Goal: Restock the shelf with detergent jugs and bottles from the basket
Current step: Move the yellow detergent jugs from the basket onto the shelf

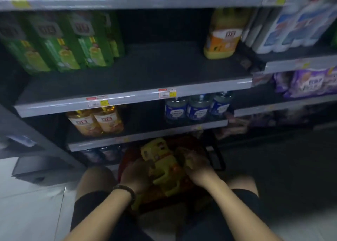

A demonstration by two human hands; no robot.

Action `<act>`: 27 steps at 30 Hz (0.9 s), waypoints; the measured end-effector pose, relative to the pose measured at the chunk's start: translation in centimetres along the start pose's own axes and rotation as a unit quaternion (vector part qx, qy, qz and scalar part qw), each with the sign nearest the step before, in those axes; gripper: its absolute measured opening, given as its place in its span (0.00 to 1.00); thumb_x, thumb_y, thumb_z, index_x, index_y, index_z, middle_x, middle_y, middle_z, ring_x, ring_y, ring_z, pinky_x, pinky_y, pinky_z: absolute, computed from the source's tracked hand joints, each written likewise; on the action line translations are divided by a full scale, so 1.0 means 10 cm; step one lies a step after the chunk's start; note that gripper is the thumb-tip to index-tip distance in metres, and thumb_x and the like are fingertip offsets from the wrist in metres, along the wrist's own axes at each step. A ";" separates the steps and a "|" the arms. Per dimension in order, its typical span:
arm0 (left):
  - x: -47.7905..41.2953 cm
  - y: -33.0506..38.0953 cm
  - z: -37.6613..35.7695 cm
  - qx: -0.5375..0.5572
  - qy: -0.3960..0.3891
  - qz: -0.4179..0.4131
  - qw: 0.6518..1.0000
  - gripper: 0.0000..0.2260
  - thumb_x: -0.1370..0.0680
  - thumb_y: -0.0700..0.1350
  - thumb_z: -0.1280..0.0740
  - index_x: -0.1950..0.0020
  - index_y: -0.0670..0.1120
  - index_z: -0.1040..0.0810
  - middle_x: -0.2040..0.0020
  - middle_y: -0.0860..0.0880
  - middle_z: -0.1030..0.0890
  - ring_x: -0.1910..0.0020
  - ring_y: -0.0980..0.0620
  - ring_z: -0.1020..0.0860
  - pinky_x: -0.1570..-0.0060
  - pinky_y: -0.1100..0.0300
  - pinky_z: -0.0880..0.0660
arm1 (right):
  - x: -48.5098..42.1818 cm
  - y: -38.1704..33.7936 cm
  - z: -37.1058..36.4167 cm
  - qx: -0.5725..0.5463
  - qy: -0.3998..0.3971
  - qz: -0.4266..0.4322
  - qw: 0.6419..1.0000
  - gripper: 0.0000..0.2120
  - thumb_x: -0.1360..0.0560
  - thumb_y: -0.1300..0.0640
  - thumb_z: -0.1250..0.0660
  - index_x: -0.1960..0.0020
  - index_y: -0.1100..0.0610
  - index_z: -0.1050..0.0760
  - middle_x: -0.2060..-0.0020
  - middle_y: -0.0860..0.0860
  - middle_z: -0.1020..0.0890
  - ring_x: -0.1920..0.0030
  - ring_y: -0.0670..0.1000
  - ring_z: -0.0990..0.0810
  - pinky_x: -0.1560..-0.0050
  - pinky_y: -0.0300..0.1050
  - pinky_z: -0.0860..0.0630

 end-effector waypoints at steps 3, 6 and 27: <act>-0.11 -0.02 -0.29 -0.052 -0.009 0.004 0.999 0.25 0.24 0.66 0.33 0.28 0.59 0.26 0.28 0.49 0.30 0.32 0.46 0.27 0.35 0.53 0.25 | -0.07 0.19 -0.30 -0.007 -0.032 -0.023 0.999 0.33 0.23 0.25 0.42 0.24 0.41 0.30 0.29 0.46 0.24 0.31 0.53 0.23 0.31 0.51 0.23; -0.22 0.04 -0.50 -0.088 -0.019 0.001 0.996 0.25 0.22 0.65 0.34 0.26 0.59 0.27 0.26 0.45 0.32 0.25 0.40 0.34 0.25 0.46 0.34 | 0.06 0.11 -0.39 -0.007 -0.071 -0.037 0.997 0.26 0.18 0.38 0.38 0.23 0.44 0.33 0.29 0.50 0.24 0.34 0.54 0.22 0.32 0.52 0.22; -0.27 0.19 -0.44 0.013 0.033 -0.022 0.999 0.39 0.26 0.71 0.45 0.20 0.51 0.33 0.24 0.46 0.25 0.29 0.43 0.23 0.32 0.49 0.24 | 0.02 -0.09 -0.42 -0.082 -0.007 0.020 0.996 0.38 0.16 0.47 0.33 0.14 0.39 0.53 0.15 0.49 0.44 0.16 0.56 0.43 0.19 0.51 0.42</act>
Point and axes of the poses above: each hand's wrist, its own x-axis away from the middle knuckle, its own z-axis out of the back of the hand, y = z × x, the point moved 10 cm from there along -x, towards the middle knuckle
